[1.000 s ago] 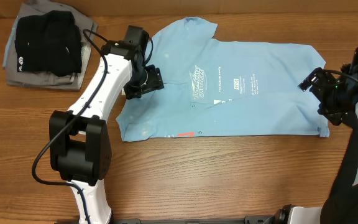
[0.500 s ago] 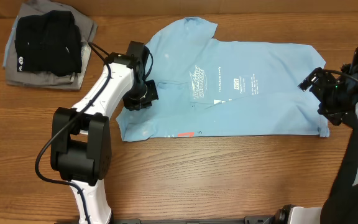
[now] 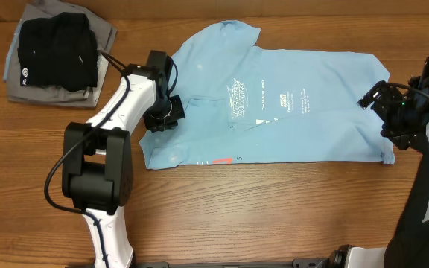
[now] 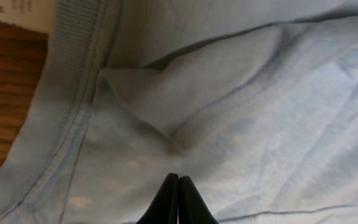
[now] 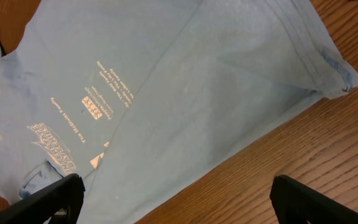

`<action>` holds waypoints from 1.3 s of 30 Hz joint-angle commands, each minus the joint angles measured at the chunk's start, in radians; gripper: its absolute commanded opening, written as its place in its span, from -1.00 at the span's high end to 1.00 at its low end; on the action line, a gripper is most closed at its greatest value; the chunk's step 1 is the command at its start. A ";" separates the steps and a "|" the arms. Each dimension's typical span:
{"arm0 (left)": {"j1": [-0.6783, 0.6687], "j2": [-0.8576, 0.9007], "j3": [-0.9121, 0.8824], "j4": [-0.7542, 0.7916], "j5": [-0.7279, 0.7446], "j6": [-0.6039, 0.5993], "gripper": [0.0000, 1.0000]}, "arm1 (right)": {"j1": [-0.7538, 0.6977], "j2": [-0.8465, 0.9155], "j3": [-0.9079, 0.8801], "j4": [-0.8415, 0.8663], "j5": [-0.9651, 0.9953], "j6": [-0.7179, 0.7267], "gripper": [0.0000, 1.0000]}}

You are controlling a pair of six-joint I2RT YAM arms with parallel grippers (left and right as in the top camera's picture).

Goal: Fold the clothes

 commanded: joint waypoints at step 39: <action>0.134 0.003 0.443 -0.117 -0.017 0.154 0.32 | 0.006 -0.001 -0.003 -0.002 0.025 -0.006 -1.00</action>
